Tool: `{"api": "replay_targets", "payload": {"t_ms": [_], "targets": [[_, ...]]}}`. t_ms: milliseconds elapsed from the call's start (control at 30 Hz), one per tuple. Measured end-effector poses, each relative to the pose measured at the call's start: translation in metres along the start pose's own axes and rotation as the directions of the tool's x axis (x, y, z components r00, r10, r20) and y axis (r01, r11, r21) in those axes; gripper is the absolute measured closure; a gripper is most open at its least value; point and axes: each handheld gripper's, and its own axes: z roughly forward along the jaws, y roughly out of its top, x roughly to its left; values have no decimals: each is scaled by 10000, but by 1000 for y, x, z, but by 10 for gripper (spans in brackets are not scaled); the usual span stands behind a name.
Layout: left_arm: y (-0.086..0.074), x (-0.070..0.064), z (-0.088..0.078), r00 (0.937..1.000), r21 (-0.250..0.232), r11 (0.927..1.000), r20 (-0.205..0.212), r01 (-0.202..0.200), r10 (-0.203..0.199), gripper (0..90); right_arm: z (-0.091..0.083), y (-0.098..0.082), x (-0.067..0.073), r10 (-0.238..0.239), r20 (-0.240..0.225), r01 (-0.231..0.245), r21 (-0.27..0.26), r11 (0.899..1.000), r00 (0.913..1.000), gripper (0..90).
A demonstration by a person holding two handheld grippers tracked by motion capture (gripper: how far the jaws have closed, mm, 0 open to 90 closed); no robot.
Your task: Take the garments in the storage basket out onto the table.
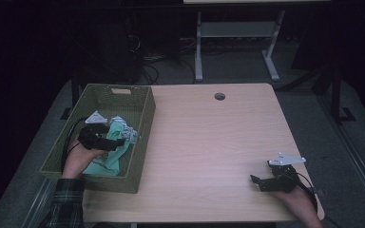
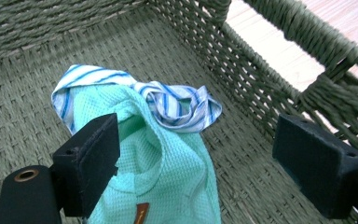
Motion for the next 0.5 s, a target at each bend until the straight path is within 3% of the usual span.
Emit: {"api": "replay_targets", "payload": {"t_ms": [300, 500], "targets": [[-5, 3, 6, 9998, 318, 9994, -139, 144, -140, 143, 0, 0, 0, -8, 0, 8, -5, 10000, 10000, 95], [-8, 5, 10, 9995, 839, 9962, -242, 242, -222, 149, 0, 0, 0, 2, -2, -2, 2, 10000, 10000, 95]]}}
